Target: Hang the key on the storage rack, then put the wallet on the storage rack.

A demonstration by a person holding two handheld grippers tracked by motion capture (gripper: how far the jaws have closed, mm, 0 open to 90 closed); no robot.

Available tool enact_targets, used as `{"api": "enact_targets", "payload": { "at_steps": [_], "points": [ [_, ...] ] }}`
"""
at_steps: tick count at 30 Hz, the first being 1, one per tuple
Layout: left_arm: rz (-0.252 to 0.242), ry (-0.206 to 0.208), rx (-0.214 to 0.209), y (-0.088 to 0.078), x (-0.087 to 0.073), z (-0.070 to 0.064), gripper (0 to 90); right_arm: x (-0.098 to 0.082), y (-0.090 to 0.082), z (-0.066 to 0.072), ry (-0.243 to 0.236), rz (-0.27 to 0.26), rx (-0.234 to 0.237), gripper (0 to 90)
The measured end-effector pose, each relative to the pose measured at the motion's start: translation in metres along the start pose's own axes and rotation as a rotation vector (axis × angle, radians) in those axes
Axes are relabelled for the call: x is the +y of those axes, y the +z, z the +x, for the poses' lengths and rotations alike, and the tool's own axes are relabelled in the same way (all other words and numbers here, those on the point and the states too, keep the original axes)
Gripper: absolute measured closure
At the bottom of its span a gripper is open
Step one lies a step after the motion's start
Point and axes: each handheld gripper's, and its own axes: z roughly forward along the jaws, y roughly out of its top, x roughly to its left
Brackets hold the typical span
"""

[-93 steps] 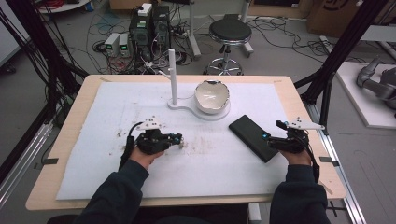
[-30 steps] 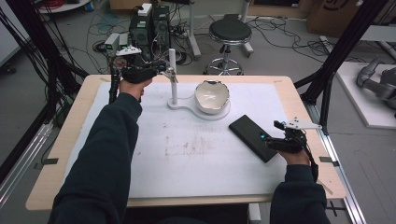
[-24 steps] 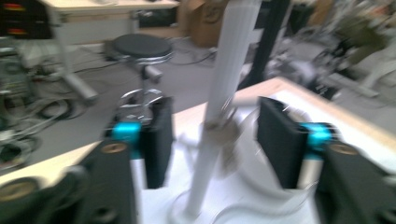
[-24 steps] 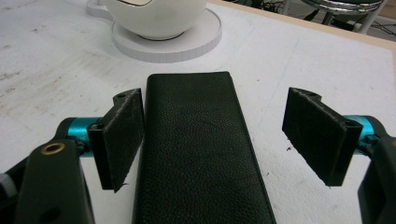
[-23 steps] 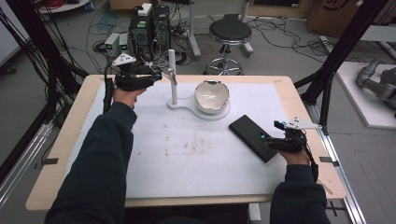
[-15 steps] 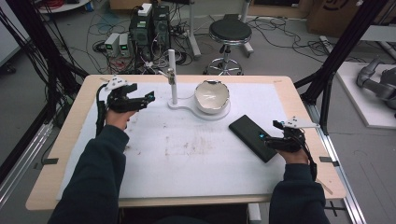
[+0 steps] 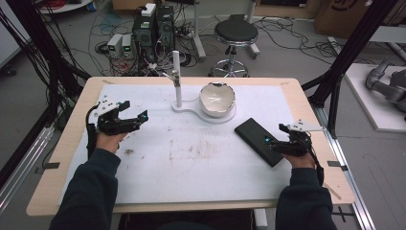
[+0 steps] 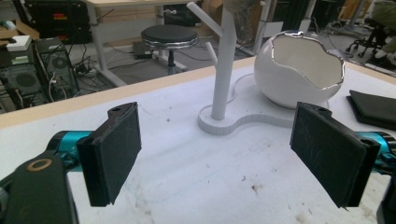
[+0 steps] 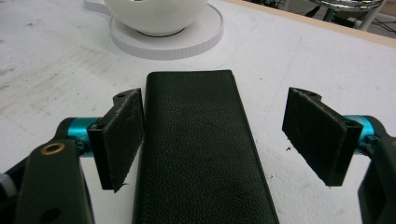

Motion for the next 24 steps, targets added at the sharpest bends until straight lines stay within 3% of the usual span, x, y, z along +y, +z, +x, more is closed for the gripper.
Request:
{"api": "enact_targets", "payload": {
  "at_steps": [5, 10, 21, 24],
  "points": [
    [-0.013, 0.006, 0.029, -0.012, -0.012, -0.006, 16.3, 0.0, -0.001, 0.001, -0.009, 0.001, -0.001, 21.4],
    [-0.016, 0.013, 0.028, -0.015, -0.019, -0.009, 16.3, 0.0, 0.0, 0.003, -0.011, 0.005, 0.0, 21.4],
    [0.012, -0.016, 0.007, -0.018, -0.029, -0.004, 16.3, 0.002, 0.006, 0.008, -0.024, 0.009, -0.004, 21.4],
    [0.007, -0.016, 0.004, -0.021, -0.035, -0.004, 16.7, 0.0, 0.007, 0.01, -0.051, 0.019, -0.01, 21.4]
  ]
}}
